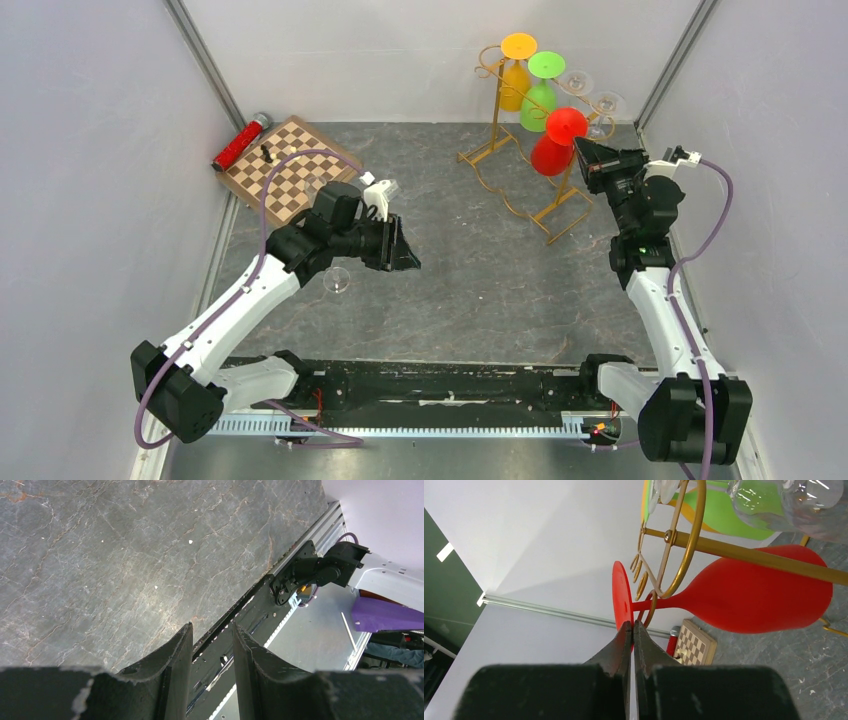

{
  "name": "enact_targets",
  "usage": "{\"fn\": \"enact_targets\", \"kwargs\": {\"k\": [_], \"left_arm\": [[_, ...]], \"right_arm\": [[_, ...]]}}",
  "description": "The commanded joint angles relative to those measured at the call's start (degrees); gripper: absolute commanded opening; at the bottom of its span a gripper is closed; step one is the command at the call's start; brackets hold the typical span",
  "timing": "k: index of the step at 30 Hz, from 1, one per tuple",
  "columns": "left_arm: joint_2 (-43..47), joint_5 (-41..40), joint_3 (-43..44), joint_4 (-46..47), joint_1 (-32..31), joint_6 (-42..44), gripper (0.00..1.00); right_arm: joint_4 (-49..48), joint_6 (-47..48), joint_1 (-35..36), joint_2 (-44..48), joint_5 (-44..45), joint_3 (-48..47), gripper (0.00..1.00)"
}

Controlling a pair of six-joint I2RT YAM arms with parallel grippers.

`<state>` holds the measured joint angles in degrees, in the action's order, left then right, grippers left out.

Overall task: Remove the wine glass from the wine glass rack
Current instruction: Pick up the wine glass from the wine rack.

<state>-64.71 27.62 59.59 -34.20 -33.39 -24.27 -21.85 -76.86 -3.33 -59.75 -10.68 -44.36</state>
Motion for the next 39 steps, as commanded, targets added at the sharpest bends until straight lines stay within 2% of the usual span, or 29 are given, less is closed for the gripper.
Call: {"fn": "enact_targets", "kwargs": {"k": [1,24,39], "left_arm": [[1.2,1.7,-0.2,1.2,0.6,2.1,0.41],[1.2,0.8,-0.6,1.0,0.9,2.4,0.41],[1.1,0.6,-0.6,1.0,1.1,2.4,0.41]], "right_arm": [[-3.8,-0.2,-0.1,0.5,0.6,-0.1,0.00],[-2.2,-0.5,-0.1,5.3,-3.8,0.2,0.00],[-2.6,0.1,-0.1,8.3,-7.2,5.0,0.00]]}}
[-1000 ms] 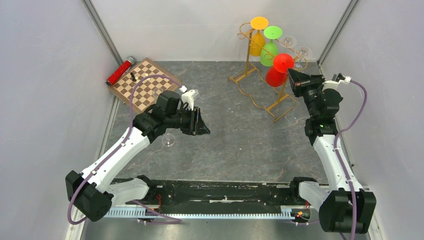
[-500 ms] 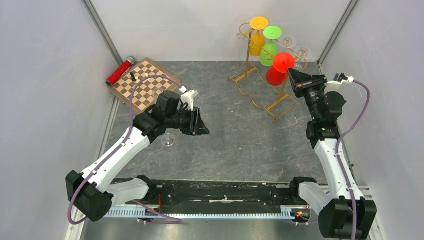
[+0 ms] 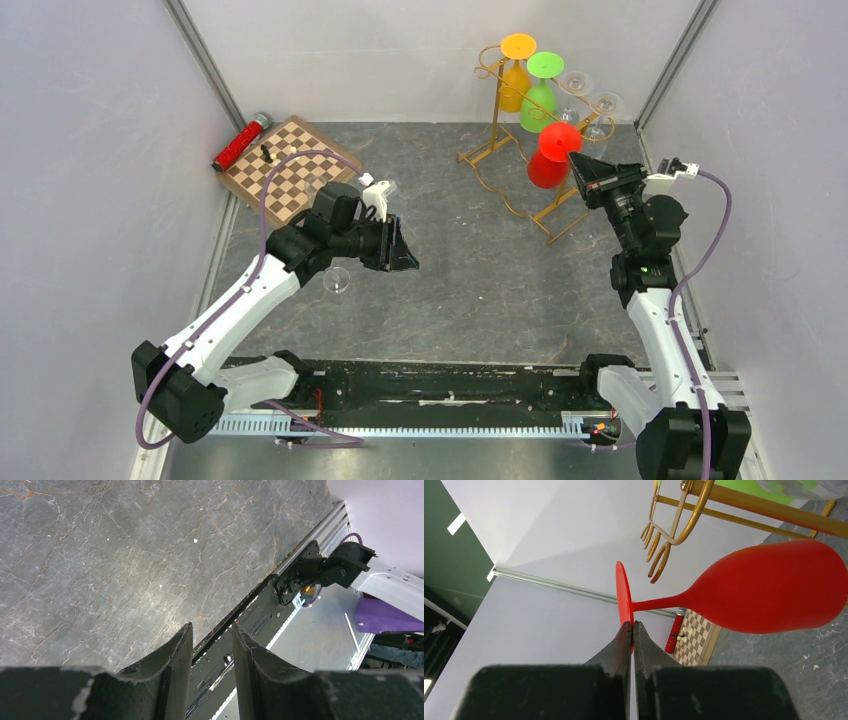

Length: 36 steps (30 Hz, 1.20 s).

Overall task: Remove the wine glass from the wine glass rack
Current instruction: Pick up the wine glass from the wine rack.

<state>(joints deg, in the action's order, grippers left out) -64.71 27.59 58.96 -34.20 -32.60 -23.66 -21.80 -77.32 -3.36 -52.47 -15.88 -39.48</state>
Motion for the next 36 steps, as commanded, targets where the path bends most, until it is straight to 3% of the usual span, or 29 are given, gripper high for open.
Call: {"fn": "enact_targets", "kwargs": {"k": [1,12,20,24,36], "left_arm": [[1.0,0.6,0.0,1.0,0.3,1.8,0.41],[1.3,1.8,-0.7,3.2,0.4,0.8,0.42],[1.8,2.4,-0.6,4.8,0.4,-2.3,0.55],[3.0,4.0,-1.7,7.0,0.4,-5.9,0.61],[5.9,6.5,-4.8,13.7,0.4,-20.7,0.58]], "right_arm": [[-2.7,0.7,-0.1,0.9,-2.1,0.2,0.00],[-5.7,3.2,-0.1,1.2,-10.1,1.7,0.00],[-9.0,8.3,-0.1,4.0,-20.4,4.7,0.00],[-9.8,13.3,0.1,5.8,-25.9,5.9,0.00],[-10.2,31.7,5.7,12.8,-35.9,11.9,0.00]]}}
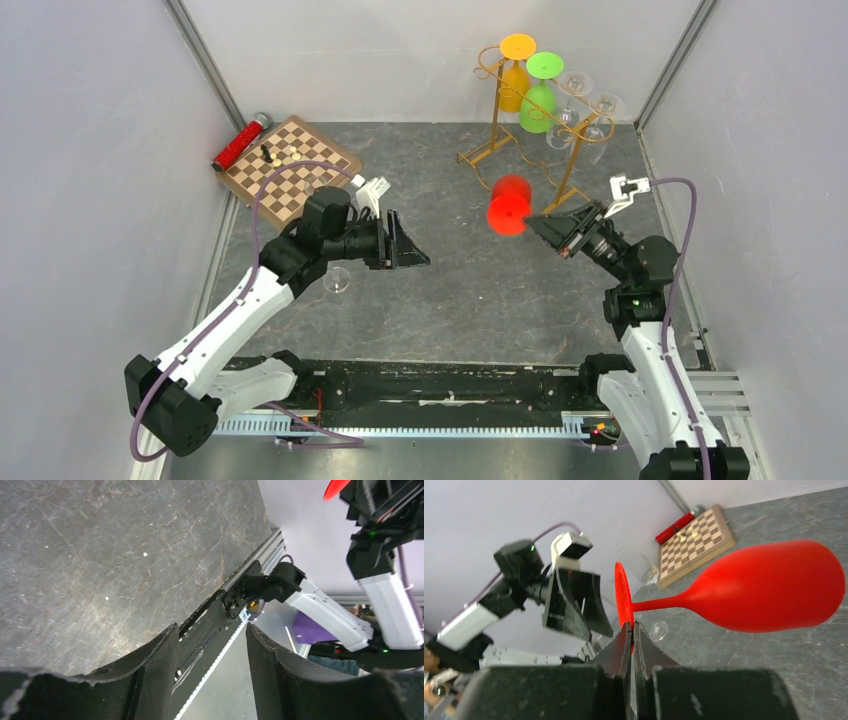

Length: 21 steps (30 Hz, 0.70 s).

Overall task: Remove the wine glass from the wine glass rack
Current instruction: Pick up the wine glass from the wine rack, then place the wine glass at the center of the board.

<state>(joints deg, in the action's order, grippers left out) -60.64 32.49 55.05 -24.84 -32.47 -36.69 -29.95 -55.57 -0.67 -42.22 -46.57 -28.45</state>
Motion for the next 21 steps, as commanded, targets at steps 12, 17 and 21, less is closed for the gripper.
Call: {"fn": "enact_targets", "kwargs": {"k": [12,17,21], "left_arm": [[4.1,1.0,-4.6,7.6,0.7,-17.5,0.58],[5.5,2.1,-7.8,12.4,0.6,-21.3,0.58],[5.3,4.2,-10.0,17.1,0.7,-24.2,0.58]], "right_arm": [[16.5,39.4,16.3,9.6,-3.1,-1.2,0.00],[16.6,43.8,22.8,10.1,0.6,0.2,0.00],[16.8,47.3,29.3,9.1,6.4,0.1,0.00]]}}
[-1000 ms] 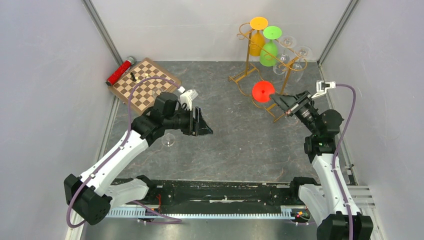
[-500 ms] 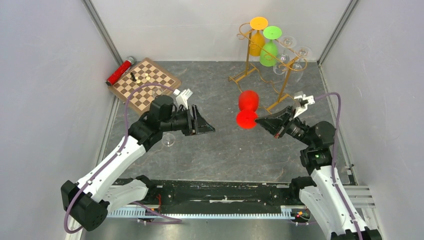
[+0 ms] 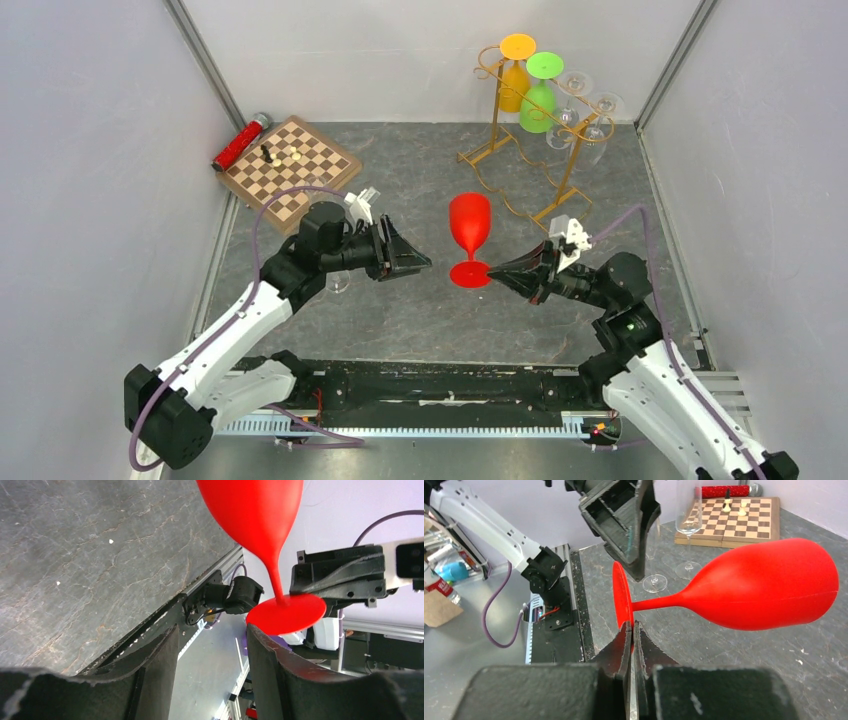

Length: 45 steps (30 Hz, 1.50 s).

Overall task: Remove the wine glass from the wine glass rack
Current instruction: Place the wine glass at the center of the board.

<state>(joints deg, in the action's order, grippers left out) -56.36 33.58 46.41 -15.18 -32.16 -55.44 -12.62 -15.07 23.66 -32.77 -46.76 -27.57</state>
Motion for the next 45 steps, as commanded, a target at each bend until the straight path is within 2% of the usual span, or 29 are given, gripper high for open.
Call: {"fn": "enact_targets", "kwargs": {"k": [1,10,18,30,45], "left_arm": [[1.0,3.6,-1.7,7.9,0.3,-5.8,0.59],[2.7,5.1,-3.1,9.2,0.3,-6.0,0.60],[3.5,6.1,-4.6,8.8,0.3,-5.2,0.60],[7.6,5.2,-1.3,-0.7,0.3,0.8,0.61],[8.2,7.0,-4.1,1.5,0.3,0.3,0.57]], "right_arm": [[-0.6,7.7,7.0,-0.5,8.1,-0.8,0.00],[0.3,18.6,24.8,-6.0,24.2,-2.9,0.00],[-5.3,26.1,38.6,-10.4,38.4,-3.2,0.00],[-3.0,30.5,45.6,-12.8,47.8,-6.4,0.00],[-7.1,33.4,50.6,-16.3,51.0,-8.7,0.00]]}}
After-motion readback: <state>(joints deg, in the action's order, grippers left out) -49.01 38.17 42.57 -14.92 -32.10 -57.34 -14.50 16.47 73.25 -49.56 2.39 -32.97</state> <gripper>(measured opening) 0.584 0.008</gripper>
